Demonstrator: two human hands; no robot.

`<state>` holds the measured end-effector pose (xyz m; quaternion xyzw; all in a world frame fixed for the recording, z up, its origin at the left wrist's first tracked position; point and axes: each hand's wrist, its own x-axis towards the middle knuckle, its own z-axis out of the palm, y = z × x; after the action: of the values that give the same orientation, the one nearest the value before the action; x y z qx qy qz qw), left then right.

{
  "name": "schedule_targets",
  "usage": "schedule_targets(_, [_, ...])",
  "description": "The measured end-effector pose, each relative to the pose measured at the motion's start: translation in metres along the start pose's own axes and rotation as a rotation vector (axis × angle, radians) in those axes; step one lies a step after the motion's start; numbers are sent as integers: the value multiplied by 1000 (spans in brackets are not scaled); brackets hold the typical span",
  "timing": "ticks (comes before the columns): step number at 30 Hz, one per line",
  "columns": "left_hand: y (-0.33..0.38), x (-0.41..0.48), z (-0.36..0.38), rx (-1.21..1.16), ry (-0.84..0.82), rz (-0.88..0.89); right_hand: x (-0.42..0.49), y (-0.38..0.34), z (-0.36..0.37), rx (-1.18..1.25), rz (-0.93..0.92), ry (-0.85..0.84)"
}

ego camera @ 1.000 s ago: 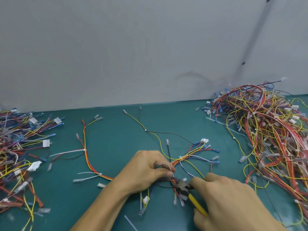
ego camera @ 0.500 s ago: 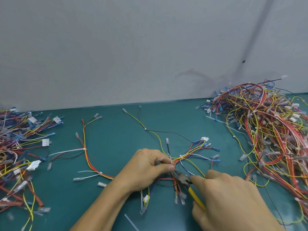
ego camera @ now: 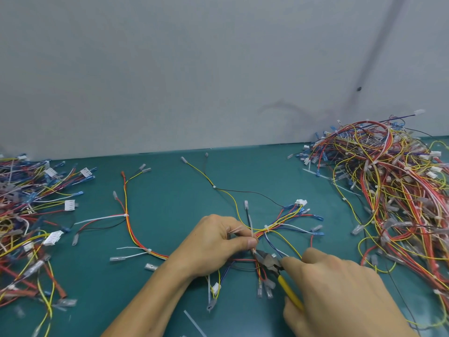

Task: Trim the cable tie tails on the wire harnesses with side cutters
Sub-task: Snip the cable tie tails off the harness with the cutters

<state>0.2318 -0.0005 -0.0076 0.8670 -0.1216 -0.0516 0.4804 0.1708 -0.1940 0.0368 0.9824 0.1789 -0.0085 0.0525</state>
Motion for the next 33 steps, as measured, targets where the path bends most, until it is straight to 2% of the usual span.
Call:
schedule_targets(6, [1,1,0,16,-6,-2,3,-5,-3,-5,9,13])
schedule_targets(12, [1,0,0,32,-14,-3,4,-11,-4,126,-28,161])
schedule_targets(18, [2,0,0,19,-11,-8,4,-14,9,46,0,217])
schedule_targets(23, [1,0,0,-34,-3,-33,9,-3,15,81,-42,187])
schedule_targets(26, [0,-2,0,-44,-1,-27,10,-2,-1,24,-69,74])
schedule_targets(28, [0,-2,0,-54,6,-30,9,3,2,-46,-65,89])
schedule_targets(29, [1,-3,-1,-70,10,-37,9,5,3,-56,-60,38])
schedule_targets(33, [0,-4,0,-121,28,-64,10,11,7,-36,-60,4])
